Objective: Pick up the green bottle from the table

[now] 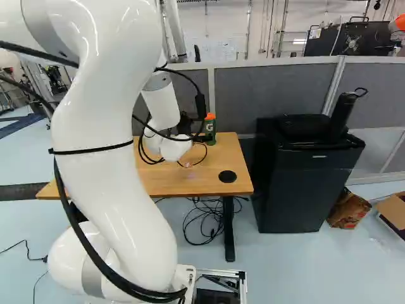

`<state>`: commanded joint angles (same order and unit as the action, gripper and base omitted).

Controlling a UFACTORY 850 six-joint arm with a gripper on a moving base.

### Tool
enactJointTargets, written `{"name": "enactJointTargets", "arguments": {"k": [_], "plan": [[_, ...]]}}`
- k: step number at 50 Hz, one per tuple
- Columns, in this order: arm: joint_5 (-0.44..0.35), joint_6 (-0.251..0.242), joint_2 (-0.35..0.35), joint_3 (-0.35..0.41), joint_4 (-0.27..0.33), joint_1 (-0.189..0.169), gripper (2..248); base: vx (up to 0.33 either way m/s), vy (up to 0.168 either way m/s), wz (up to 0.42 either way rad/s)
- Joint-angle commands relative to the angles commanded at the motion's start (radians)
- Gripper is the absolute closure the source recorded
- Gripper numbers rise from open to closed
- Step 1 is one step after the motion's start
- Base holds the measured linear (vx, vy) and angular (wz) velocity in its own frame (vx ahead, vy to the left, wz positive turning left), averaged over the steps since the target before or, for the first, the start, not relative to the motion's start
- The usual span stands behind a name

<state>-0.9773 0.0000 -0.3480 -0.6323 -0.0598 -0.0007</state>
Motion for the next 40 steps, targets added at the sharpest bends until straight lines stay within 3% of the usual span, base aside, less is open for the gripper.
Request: {"name": "enactJointTargets", "arguments": {"k": [40], "plan": [[-0.089,0.0,-0.24,-0.242,-0.022,-0.024,3,0.0,0.0,0.0]]}}
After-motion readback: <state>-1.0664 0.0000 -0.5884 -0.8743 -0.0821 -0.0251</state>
